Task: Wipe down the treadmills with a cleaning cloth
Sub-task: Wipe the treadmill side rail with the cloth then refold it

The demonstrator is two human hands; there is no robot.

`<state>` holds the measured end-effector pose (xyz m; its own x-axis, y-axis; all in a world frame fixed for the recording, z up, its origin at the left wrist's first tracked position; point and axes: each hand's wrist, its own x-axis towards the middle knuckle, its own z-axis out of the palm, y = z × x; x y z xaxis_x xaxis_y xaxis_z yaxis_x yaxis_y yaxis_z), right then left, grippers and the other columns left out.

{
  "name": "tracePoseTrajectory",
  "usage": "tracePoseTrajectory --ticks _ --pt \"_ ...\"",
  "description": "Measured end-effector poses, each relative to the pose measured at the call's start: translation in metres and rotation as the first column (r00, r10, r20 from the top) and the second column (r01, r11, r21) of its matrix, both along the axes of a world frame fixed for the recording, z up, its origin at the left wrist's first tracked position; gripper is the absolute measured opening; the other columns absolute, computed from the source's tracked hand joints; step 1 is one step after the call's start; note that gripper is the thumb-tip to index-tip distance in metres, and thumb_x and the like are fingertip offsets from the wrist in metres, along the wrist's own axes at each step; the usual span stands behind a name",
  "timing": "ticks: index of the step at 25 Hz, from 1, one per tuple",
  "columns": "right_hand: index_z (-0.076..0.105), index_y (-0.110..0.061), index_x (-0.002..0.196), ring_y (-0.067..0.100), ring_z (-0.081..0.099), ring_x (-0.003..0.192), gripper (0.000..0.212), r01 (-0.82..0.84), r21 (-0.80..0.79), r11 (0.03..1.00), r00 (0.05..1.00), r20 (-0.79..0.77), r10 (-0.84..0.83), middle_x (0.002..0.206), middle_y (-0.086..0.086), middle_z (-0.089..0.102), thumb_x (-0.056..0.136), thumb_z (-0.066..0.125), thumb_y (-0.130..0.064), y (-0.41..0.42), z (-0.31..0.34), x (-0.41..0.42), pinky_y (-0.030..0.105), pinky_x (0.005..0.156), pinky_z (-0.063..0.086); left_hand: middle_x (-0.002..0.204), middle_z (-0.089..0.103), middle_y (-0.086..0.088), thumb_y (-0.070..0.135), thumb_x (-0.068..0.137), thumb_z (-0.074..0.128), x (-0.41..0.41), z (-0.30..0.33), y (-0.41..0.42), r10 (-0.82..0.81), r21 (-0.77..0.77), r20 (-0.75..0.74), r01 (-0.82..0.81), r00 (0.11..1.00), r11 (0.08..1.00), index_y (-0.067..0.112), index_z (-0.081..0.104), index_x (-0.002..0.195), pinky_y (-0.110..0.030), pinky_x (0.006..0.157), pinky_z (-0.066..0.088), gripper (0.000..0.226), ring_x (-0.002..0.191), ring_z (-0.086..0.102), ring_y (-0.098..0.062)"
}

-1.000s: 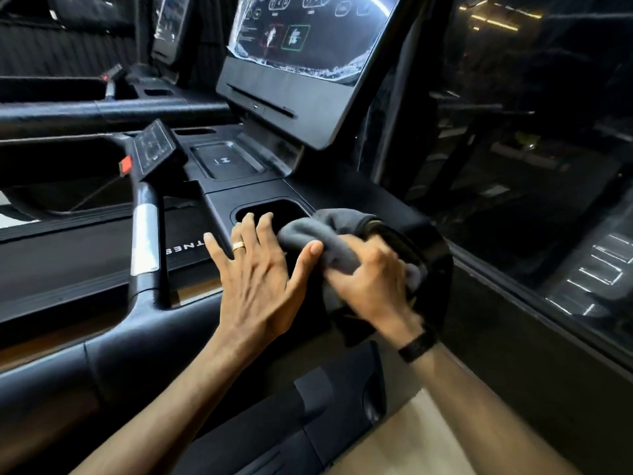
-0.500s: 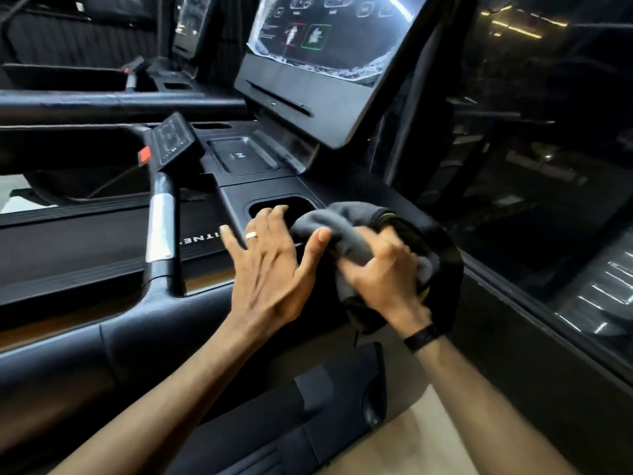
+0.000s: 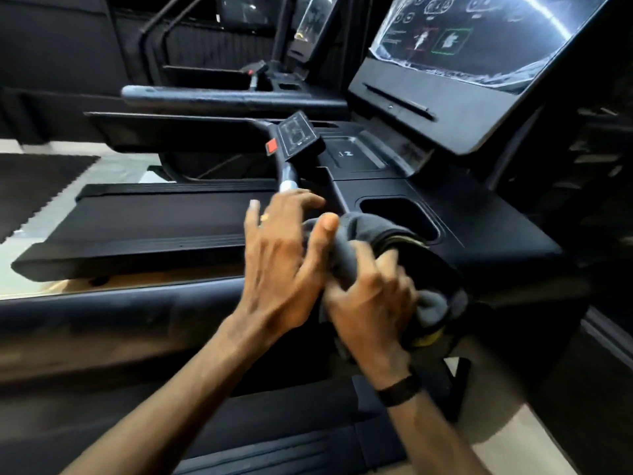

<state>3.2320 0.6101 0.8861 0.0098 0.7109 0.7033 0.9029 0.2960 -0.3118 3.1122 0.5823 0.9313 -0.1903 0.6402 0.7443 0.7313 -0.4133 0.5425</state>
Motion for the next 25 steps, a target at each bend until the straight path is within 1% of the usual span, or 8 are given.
tracePoseTrajectory --ticks 5,7,10,14,17,20,22,25 --pt "0.067 -0.024 0.097 0.031 0.059 0.066 0.036 -0.257 0.000 0.966 0.959 0.121 0.255 0.080 0.007 0.060 0.073 0.054 -0.047 -0.050 0.002 -0.091 0.036 0.060 0.044 0.100 0.056 0.008 0.044 0.102 0.024 -0.070 0.005 -0.034 0.197 -0.005 0.110 -0.197 0.974 0.980 0.012 0.062 0.111 -0.066 0.103 0.034 0.050 0.091 0.043 0.003" --pt "0.064 -0.023 0.095 0.028 0.057 0.066 0.026 -0.320 0.013 0.947 0.932 0.185 0.312 0.081 0.006 0.059 0.077 0.059 -0.042 -0.058 0.003 -0.116 0.036 0.062 0.043 0.097 0.056 0.008 0.043 0.101 0.023 -0.086 0.001 -0.050 0.261 -0.029 0.093 -0.259 0.961 0.965 0.010 0.064 0.108 -0.067 0.101 0.034 0.053 0.087 0.042 0.001" --pt "0.059 -0.015 0.102 0.029 0.056 0.063 0.029 -0.370 0.093 0.925 0.909 0.242 0.339 0.079 0.010 0.057 0.082 0.064 -0.035 -0.068 -0.006 -0.137 0.038 0.059 0.044 0.100 0.059 0.006 0.042 0.101 0.024 -0.095 -0.011 -0.070 0.297 -0.065 0.018 -0.295 0.955 0.953 0.013 0.064 0.103 -0.063 0.108 0.029 0.049 0.091 0.049 -0.006" --pt "0.044 -0.009 0.114 0.030 0.055 0.057 0.038 -0.483 0.167 0.860 0.867 0.227 0.443 0.073 0.013 0.057 0.087 0.048 -0.035 -0.095 -0.018 -0.168 0.038 0.054 0.046 0.106 0.063 0.006 0.041 0.102 0.031 -0.125 -0.025 -0.102 0.351 -0.030 0.043 -0.350 0.935 0.936 0.017 0.064 0.100 -0.054 0.118 0.018 0.042 0.102 0.058 -0.007" --pt "0.050 -0.011 0.112 0.029 0.054 0.054 0.039 -0.541 0.161 0.825 0.829 0.263 0.493 0.069 0.011 0.055 0.082 0.062 -0.033 -0.116 -0.026 -0.202 0.037 0.054 0.045 0.106 0.064 0.007 0.040 0.102 0.032 -0.160 -0.033 -0.133 0.431 -0.006 0.064 -0.431 0.900 0.902 0.016 0.064 0.100 -0.056 0.116 0.019 0.041 0.103 0.058 -0.007" --pt "0.066 -0.018 0.109 0.030 0.057 0.058 0.050 -0.600 0.095 0.794 0.786 0.252 0.564 0.075 0.009 0.057 0.066 0.079 -0.038 -0.133 -0.029 -0.238 0.037 0.058 0.047 0.107 0.066 0.004 0.042 0.102 0.030 -0.204 -0.039 -0.168 0.556 -0.018 0.130 -0.558 0.821 0.829 0.013 0.066 0.103 -0.061 0.109 0.029 0.046 0.099 0.055 0.000" --pt "0.069 -0.021 0.110 0.030 0.058 0.062 0.058 -0.614 0.048 0.788 0.767 0.271 0.582 0.080 0.008 0.058 0.057 0.081 -0.040 -0.141 -0.026 -0.263 0.036 0.060 0.047 0.105 0.066 0.004 0.041 0.102 0.029 -0.235 -0.043 -0.191 0.633 -0.027 0.178 -0.639 0.754 0.769 0.011 0.066 0.106 -0.064 0.104 0.033 0.047 0.092 0.048 0.009" --pt "0.067 -0.022 0.103 0.029 0.058 0.064 0.051 -0.620 0.006 0.784 0.752 0.290 0.592 0.081 0.006 0.058 0.056 0.079 -0.038 -0.154 -0.017 -0.301 0.036 0.062 0.045 0.104 0.061 0.007 0.039 0.102 0.029 -0.272 -0.050 -0.213 0.706 -0.031 0.214 -0.718 0.675 0.695 0.009 0.067 0.107 -0.064 0.102 0.035 0.049 0.091 0.047 0.001"
